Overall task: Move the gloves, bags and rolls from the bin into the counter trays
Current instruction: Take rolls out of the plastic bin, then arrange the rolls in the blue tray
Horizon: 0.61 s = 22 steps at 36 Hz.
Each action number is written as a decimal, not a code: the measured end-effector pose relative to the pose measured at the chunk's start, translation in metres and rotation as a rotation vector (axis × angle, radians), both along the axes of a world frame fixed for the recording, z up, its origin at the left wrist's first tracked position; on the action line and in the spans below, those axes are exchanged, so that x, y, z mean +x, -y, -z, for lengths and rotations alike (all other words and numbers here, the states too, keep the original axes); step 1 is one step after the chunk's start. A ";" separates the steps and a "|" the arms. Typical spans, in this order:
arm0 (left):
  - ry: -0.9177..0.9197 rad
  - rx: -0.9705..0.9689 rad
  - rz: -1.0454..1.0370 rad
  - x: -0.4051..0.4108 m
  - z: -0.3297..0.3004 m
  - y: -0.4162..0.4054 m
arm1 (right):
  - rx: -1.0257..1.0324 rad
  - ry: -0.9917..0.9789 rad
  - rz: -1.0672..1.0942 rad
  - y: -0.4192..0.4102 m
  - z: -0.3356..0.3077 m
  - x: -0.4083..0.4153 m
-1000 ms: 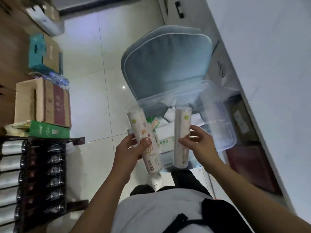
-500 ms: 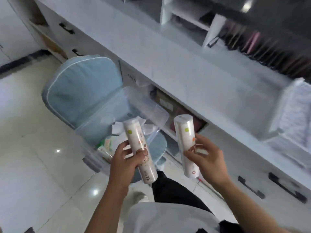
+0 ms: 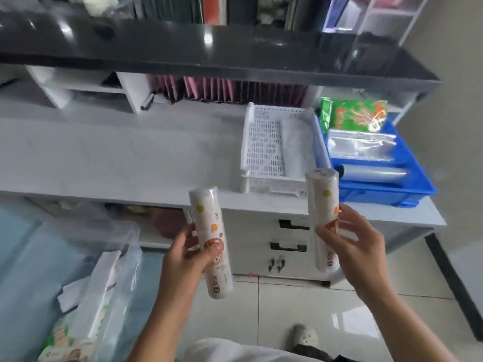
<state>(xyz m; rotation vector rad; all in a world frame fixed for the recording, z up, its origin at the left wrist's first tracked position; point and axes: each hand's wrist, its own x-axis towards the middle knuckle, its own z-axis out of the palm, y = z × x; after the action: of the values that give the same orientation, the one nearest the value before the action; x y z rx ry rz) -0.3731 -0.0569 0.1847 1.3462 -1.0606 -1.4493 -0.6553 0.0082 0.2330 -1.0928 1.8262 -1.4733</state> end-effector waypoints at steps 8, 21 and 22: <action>0.027 0.016 0.141 -0.144 -0.010 0.002 | 0.030 0.018 0.067 -0.030 0.001 -0.143; 0.050 -0.008 0.228 -0.266 -0.034 0.020 | 0.201 -0.631 -0.082 0.000 -0.025 -0.316; 0.053 -0.015 0.230 -0.270 -0.037 0.024 | 0.217 -0.714 -0.118 0.009 -0.027 -0.321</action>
<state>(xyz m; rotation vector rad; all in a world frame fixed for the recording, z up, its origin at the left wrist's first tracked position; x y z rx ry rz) -0.6426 -0.0809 0.2216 1.2909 -1.2929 -1.5749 -0.9764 -0.0011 0.2600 -1.7183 2.2597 -0.8308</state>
